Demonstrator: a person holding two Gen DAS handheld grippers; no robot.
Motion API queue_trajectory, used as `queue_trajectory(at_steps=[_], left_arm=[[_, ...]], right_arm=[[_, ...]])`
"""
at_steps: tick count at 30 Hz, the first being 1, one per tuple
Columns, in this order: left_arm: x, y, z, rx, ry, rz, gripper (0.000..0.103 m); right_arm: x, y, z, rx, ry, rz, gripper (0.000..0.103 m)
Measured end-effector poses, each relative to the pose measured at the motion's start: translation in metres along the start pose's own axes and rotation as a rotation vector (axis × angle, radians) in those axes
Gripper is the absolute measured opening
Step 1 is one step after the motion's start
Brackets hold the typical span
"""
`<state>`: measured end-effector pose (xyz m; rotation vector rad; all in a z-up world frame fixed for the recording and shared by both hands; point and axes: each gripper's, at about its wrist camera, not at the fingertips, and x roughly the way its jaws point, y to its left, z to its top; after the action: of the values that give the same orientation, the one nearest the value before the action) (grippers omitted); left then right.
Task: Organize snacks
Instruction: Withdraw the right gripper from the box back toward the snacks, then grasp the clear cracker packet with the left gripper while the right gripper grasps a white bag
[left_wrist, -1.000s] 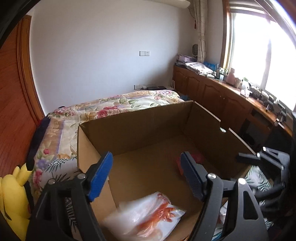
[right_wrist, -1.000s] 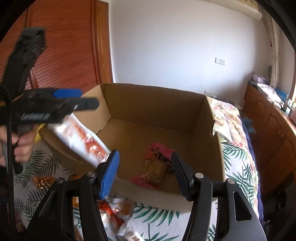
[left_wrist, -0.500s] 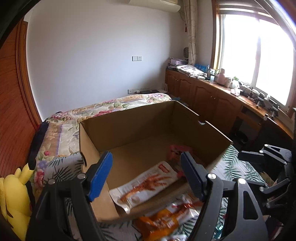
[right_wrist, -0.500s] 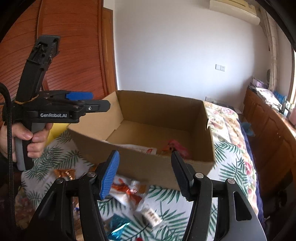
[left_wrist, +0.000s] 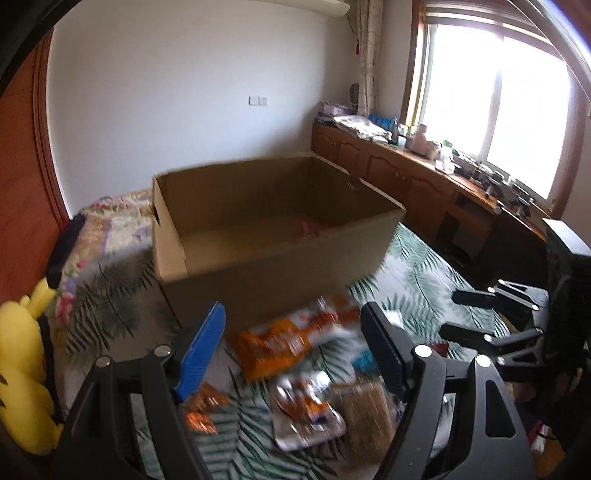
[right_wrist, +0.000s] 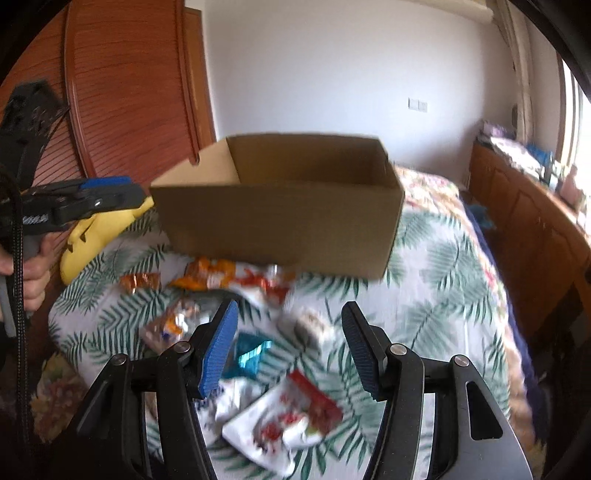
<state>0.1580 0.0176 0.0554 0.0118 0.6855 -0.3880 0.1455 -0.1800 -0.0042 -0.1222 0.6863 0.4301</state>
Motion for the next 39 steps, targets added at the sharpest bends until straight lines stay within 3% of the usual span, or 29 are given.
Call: queue_trajectory(at_steps=[18, 25, 39], left_arm=[[0.042, -0.059, -0.078, 0.018, 0.181, -0.078, 0.075], [0.051, -0.061, -0.088, -0.002, 0.215, -0.114, 0.059], [0.064, -0.06, -0.091, -0.026, 0.247, -0.127, 0.057]], right_arm=[[0.015, -0.008, -0.053, 0.077, 0.077, -0.04, 0.062], [0.023, -0.012, -0.064, 0.095, 0.088, -0.038, 0.063], [0.032, -0.011, -0.074, 0.102, 0.095, -0.041, 0.066]])
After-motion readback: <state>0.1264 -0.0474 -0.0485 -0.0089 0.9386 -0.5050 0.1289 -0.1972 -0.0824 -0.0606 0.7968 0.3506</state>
